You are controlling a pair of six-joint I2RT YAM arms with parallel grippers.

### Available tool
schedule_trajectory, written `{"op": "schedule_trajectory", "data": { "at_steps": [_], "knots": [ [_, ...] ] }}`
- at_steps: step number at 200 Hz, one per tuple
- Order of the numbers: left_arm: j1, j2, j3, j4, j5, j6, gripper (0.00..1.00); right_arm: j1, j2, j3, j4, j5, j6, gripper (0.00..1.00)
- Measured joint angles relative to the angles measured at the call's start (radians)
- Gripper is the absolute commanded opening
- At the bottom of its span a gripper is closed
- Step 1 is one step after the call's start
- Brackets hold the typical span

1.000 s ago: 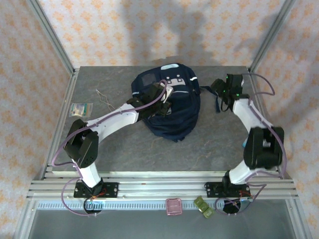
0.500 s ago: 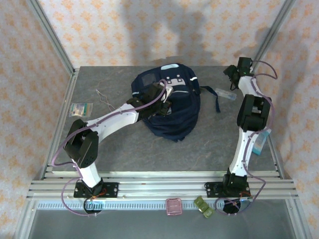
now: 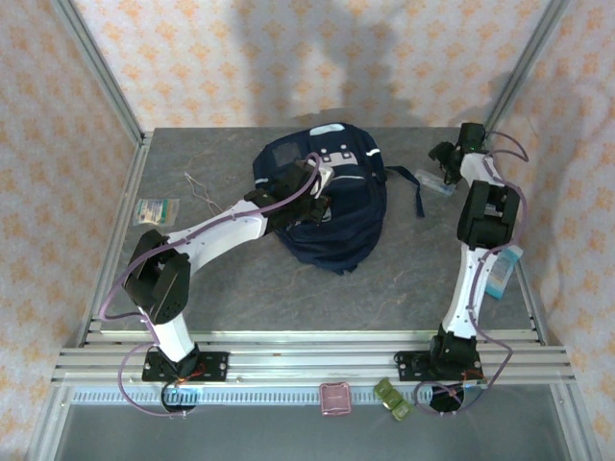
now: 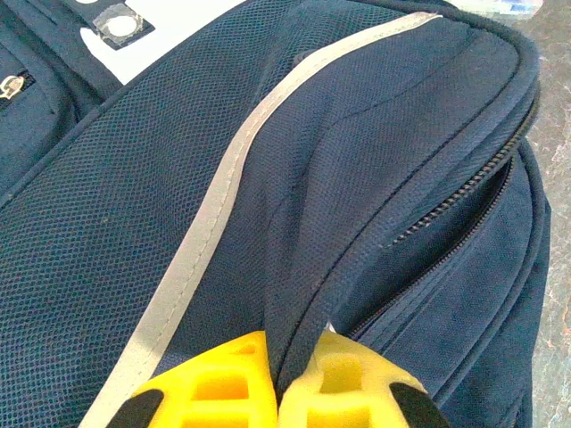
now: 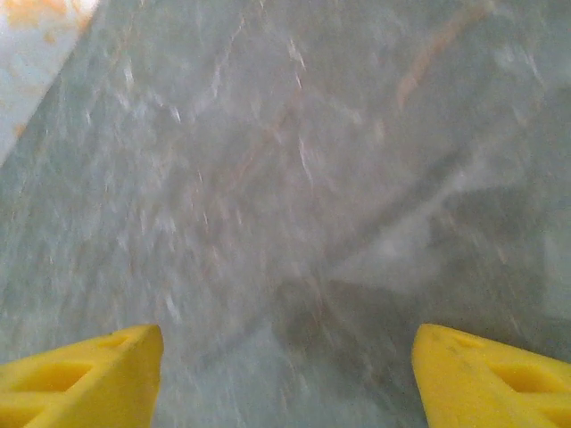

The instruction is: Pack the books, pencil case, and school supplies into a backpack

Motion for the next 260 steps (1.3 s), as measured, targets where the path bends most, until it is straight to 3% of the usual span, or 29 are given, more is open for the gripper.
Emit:
{"op": "schedule_trajectory", "data": {
  "at_steps": [41,71,157,260],
  "knots": [
    [0.000,0.000,-0.023,0.022,0.021,0.000,0.00,0.030,-0.248,-0.376,0.032,-0.010,0.000,0.76],
    [0.000,0.000,-0.023,0.026,0.024,0.000,0.00,0.078,-0.348,-0.510,0.019,0.061,-0.018,0.76],
    [0.000,0.000,-0.023,0.026,0.024,0.000,0.00,0.126,-0.323,-0.494,-0.023,0.317,-0.101,0.76],
    [0.000,0.000,-0.023,0.026,0.033,-0.009,0.00,0.128,-0.182,-0.265,-0.161,0.329,-0.271,0.76]
  ]
}}
